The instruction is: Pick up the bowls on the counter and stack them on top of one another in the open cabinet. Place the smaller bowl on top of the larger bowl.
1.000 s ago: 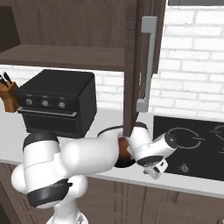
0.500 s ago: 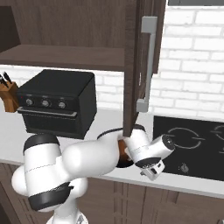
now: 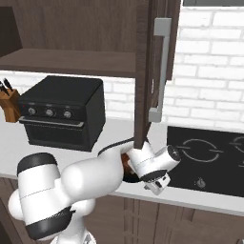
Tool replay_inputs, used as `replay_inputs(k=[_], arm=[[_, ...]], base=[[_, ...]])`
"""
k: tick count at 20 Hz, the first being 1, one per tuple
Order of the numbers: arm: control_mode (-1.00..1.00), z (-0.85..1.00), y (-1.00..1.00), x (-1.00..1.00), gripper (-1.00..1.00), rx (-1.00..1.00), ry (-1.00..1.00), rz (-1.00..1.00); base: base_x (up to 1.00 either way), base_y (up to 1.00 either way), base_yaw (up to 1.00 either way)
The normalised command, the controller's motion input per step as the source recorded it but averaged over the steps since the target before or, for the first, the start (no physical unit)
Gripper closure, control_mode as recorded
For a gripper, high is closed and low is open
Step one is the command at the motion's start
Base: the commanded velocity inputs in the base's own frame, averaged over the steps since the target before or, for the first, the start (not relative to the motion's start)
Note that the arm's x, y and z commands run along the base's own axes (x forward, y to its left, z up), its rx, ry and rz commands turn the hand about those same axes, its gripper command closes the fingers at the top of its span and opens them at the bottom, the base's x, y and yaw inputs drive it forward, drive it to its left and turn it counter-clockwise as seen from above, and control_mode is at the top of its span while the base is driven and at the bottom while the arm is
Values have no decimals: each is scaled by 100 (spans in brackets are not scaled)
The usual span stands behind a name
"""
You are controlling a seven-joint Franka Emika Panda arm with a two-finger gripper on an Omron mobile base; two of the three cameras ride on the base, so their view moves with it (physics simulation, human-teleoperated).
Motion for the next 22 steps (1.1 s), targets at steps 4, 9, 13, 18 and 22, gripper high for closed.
replay_inputs(k=[4, 9, 13, 18, 22], arm=[[-100, -17, 24, 0, -100, 0, 0, 0], [-100, -20, 17, 1, -100, 0, 0, 0], [-100, -5, 2, 18, -100, 0, 0, 0], [-100, 0, 0, 21, -100, 0, 0, 0], [-100, 0, 0, 13, -100, 0, 0, 0]], base=[[0, 0, 0], [0, 0, 0], [0, 0, 0], [0, 0, 0], [0, 0, 0]])
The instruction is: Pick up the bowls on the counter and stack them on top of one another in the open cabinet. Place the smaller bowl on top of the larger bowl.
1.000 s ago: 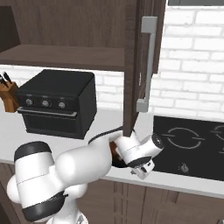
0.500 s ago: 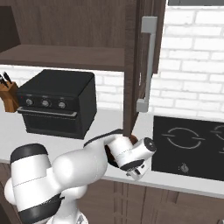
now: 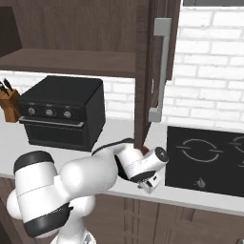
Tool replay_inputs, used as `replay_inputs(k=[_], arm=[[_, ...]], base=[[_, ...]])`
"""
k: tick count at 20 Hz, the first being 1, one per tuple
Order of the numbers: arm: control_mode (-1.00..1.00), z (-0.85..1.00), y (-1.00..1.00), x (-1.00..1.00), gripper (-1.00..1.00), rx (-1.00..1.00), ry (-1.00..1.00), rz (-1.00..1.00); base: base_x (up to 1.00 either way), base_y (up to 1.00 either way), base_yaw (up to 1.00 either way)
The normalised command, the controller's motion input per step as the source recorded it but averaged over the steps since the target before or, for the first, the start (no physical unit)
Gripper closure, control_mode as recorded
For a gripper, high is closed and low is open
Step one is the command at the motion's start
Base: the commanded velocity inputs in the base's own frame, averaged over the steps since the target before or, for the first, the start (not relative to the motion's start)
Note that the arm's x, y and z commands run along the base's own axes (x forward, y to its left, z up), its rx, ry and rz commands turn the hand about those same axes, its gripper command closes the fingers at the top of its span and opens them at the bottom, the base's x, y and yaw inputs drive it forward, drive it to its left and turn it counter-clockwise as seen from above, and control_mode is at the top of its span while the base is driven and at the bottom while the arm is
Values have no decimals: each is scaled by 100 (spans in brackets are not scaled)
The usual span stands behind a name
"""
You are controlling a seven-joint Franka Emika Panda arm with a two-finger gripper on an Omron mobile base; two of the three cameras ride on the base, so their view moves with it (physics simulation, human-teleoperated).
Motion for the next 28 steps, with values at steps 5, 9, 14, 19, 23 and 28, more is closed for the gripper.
replay_inputs(k=[5, 9, 14, 19, 23, 28], arm=[[-100, -5, 0, 18, 100, -1, 0, 0], [-100, 0, 0, 0, 100, 0, 0, 0], [-100, 2, 0, 0, 100, 0, -1, 0], [-100, 51, 3, -21, 100, 0, -18, 0], [-100, 78, 30, -52, 100, 0, -33, 0], [-100, 99, 46, -42, 100, 0, -37, 0]], base=[[0, 0, 0], [0, 0, 0], [0, 0, 0], [0, 0, 0], [0, 0, 0], [0, 0, 0]])
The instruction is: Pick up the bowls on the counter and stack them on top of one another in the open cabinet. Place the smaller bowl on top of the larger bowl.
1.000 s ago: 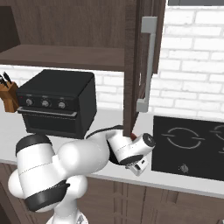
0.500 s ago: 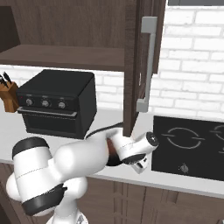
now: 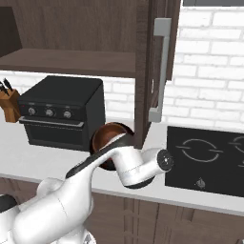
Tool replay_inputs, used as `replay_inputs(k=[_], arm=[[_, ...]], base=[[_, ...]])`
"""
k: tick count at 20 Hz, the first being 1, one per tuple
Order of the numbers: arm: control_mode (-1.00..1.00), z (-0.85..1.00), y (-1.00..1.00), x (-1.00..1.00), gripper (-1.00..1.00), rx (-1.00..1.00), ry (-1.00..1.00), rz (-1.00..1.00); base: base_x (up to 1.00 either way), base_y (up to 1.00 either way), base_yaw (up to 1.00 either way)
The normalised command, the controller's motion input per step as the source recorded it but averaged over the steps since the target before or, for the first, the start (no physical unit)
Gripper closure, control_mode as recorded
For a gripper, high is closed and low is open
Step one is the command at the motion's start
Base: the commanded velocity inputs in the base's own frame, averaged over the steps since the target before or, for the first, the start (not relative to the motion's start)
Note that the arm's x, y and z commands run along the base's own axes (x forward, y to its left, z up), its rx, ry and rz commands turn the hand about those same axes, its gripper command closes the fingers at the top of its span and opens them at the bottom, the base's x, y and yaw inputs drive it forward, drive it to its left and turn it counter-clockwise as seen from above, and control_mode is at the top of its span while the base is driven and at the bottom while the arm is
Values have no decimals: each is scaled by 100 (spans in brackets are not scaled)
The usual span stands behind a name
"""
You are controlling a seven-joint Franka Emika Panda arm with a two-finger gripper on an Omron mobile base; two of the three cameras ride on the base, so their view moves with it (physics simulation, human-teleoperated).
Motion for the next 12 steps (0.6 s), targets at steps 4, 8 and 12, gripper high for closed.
replay_inputs(k=[4, 8, 12], arm=[[-100, 100, 40, -18, 100, 0, -33, 0], [-100, 100, 35, -5, 100, 0, -28, 0], [-100, 100, 26, 0, 100, 0, -17, 0]], base=[[0, 0, 0], [0, 0, 0], [0, 0, 0]])
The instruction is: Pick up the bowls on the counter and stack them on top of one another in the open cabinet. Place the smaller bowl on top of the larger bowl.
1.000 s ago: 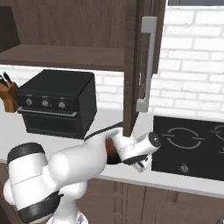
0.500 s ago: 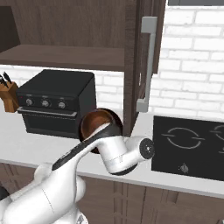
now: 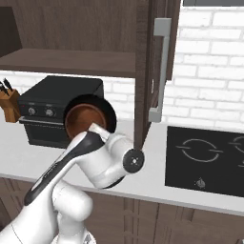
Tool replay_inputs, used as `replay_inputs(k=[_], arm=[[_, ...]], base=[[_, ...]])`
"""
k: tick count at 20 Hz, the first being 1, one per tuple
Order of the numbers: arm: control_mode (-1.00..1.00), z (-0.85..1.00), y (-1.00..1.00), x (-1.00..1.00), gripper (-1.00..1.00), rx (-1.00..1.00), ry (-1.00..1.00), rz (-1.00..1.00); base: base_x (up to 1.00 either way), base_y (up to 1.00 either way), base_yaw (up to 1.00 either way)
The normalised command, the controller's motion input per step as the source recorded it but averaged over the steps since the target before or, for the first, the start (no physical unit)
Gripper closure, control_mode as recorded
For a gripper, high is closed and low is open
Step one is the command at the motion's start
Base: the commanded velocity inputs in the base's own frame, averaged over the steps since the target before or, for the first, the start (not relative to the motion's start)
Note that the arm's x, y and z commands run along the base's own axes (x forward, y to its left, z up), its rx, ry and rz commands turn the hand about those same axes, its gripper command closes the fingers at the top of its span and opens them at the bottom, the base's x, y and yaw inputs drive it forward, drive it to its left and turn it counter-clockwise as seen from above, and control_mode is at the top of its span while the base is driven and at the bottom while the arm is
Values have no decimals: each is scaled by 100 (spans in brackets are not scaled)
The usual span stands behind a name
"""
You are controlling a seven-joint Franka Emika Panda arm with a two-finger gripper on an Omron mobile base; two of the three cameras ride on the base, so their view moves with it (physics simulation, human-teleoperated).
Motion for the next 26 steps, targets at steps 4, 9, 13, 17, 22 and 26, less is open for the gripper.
replay_inputs(k=[4, 9, 13, 17, 22, 26], arm=[[-100, 100, 12, 0, 100, 0, 4, 0], [-100, 100, 22, 3, 100, 0, 8, -2], [-100, 100, 31, 24, 100, 0, 14, -2], [-100, 90, 48, 71, 100, 0, 28, -6], [-100, 40, 15, 89, 100, 0, 31, -12], [-100, 37, 2, 93, 100, 0, 30, -13]], base=[[0, 0, 0], [0, 0, 0], [0, 0, 0], [0, 0, 0], [0, 0, 0], [0, 0, 0]])
